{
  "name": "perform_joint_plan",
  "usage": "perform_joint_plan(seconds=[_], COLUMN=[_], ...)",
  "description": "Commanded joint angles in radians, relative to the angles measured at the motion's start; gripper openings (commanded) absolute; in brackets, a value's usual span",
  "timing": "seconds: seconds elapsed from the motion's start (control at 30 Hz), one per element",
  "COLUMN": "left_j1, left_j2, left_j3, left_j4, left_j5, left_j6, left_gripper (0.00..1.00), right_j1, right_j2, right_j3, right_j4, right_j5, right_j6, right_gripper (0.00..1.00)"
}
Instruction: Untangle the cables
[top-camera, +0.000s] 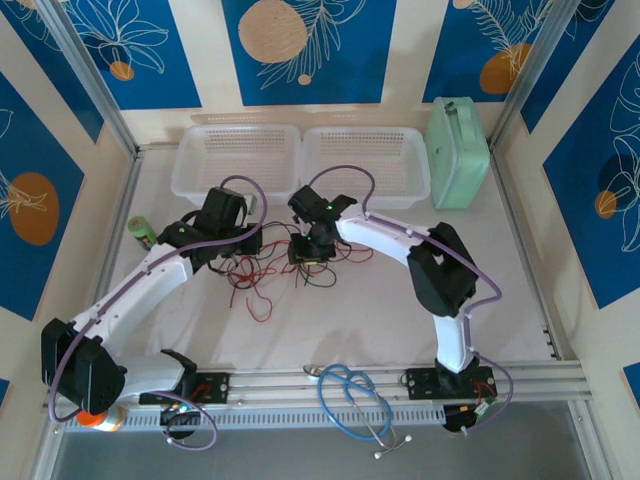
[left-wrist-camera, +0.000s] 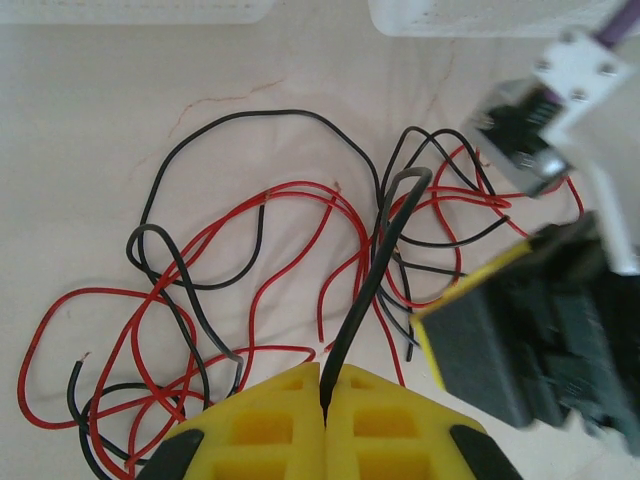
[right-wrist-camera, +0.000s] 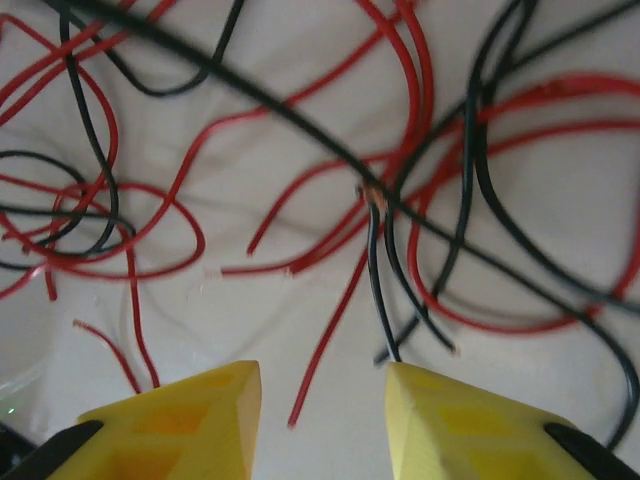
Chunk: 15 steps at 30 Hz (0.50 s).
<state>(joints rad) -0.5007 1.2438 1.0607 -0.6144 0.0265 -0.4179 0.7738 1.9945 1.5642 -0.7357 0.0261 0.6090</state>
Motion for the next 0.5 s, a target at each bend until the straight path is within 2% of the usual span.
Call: perform_joint_plan(seconds=[0.0,0.23,0.47], left_j1=[-0.009,-0.009,-0.009], left_j2=[0.002,0.006,0.003], left_j3=[0.040,0.044,0.044], left_j4=[0.001,0.008,0.013], left_j5=[0.016,0.024,0.030], left_j6=[0.001,0.007,0.011], left_gripper=[0.00,0.00,0.00], right_j1=[-0.011,-0.017,-0.024], right_j2=[0.063,0.173,0.208], right_j3=[0.071,0.173,0.198], right_j4=[-0.025,-0.058,-0.071], right_j5=[-0.025,-0.008,0.044], right_j6=[-0.024,-0.011,-0.005], right_gripper=[0.34,0.32,0.31])
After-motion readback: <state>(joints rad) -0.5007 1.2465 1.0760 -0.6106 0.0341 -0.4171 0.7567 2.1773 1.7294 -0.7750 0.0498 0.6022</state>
